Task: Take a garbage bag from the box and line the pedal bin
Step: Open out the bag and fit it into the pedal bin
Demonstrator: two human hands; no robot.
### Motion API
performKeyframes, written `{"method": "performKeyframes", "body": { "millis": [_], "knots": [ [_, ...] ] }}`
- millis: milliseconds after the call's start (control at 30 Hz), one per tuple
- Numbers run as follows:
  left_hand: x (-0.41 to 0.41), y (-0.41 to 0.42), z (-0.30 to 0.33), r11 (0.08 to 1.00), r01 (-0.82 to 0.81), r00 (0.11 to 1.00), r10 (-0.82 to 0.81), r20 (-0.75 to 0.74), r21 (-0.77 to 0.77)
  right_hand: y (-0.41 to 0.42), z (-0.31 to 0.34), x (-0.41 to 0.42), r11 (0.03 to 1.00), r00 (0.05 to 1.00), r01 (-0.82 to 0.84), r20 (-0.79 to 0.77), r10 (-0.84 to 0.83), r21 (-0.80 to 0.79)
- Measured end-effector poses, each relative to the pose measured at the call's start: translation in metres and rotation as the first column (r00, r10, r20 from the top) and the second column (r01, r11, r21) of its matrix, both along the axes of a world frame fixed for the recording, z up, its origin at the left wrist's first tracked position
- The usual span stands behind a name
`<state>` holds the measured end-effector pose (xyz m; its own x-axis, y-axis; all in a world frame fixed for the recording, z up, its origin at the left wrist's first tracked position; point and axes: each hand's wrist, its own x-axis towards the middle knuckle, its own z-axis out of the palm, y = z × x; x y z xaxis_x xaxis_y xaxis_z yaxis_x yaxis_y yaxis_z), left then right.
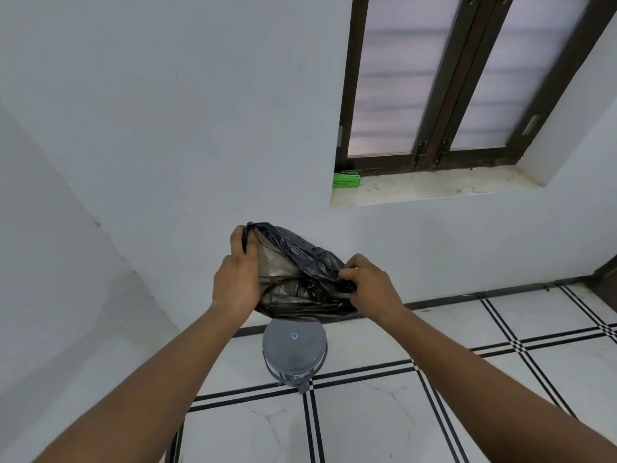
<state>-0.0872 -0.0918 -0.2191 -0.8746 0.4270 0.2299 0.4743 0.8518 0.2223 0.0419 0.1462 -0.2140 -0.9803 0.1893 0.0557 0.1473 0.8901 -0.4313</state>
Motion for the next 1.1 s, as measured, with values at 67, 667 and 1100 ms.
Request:
{"method": "performKeyframes", "body": {
  "millis": [67, 667, 1100],
  "knots": [
    [-0.004, -0.009, -0.01, 0.995, 0.061, 0.998, -0.063, -0.018, -0.076, 0.004, 0.0, -0.005, 0.995, 0.995, -0.097, 0.021, 0.096, 0.025],
    [-0.019, -0.028, -0.056, 0.855, 0.31, 0.892, -0.11, 0.438, -0.417, -0.018, -0.012, -0.026, 0.95, 0.875, -0.018, 0.464, -0.136, 0.312],
    [-0.003, -0.045, -0.053, 0.968, 0.072, 0.997, -0.065, 0.035, -0.239, -0.029, -0.04, -0.02, 0.92, 0.984, 0.035, 0.149, -0.101, 0.391]
  ]
}}
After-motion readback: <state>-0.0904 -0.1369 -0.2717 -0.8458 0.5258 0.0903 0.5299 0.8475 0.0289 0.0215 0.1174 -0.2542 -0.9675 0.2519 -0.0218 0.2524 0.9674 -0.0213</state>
